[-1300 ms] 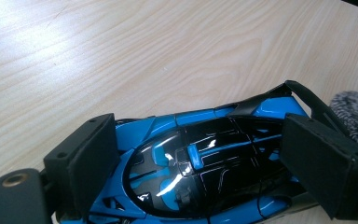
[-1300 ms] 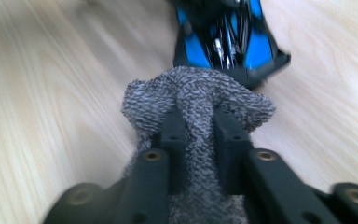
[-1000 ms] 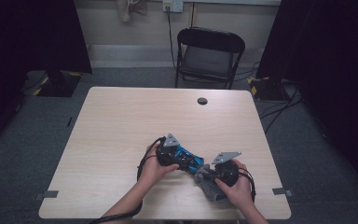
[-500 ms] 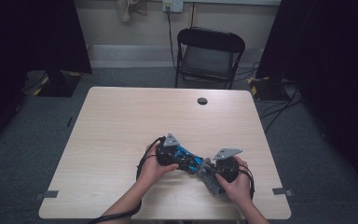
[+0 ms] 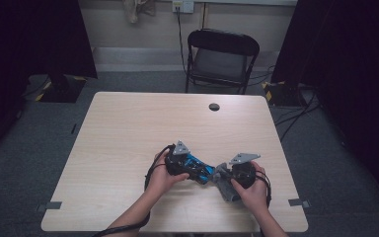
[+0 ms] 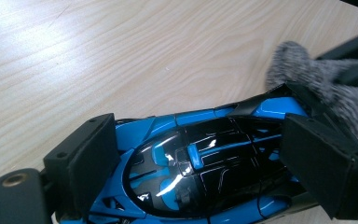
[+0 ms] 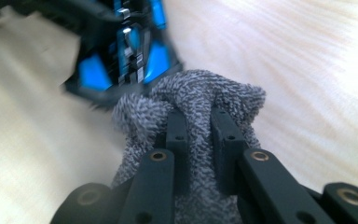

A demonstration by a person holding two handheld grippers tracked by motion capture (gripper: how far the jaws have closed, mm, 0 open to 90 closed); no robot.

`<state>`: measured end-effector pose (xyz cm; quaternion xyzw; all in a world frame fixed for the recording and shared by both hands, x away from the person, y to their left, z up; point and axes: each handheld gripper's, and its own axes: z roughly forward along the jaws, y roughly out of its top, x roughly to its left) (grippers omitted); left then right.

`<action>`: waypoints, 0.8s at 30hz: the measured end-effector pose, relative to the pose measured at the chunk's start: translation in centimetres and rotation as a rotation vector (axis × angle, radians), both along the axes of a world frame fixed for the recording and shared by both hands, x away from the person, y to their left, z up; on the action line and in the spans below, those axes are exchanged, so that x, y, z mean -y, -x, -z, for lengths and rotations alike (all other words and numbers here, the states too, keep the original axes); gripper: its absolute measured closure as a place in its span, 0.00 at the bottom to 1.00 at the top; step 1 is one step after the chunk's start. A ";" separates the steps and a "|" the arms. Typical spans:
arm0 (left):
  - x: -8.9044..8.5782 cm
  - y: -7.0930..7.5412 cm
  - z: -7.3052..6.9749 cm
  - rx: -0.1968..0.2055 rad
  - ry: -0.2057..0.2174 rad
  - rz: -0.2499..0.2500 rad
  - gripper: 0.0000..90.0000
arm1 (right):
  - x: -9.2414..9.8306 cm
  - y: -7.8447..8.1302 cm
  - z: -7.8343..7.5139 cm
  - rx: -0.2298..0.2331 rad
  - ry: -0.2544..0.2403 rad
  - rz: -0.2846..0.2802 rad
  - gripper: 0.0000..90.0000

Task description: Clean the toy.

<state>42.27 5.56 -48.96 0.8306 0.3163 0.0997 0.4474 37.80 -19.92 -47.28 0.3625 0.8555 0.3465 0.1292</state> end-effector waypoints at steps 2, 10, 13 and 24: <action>0.0 0.0 0.0 0.002 0.003 -0.001 0.13 | 0.3 0.7 -0.2 -0.012 0.000 -0.020 0.90; 0.0 0.0 0.1 0.003 0.006 0.001 0.13 | 0.2 3.4 -0.7 -0.042 -0.025 -0.110 0.89; 0.0 0.1 0.1 0.004 0.010 0.001 0.13 | -1.0 3.6 -0.1 -0.044 -0.037 -0.138 0.89; 0.0 0.2 0.2 0.009 0.017 -0.001 0.13 | -1.8 2.7 0.3 -0.028 -0.031 -0.117 0.89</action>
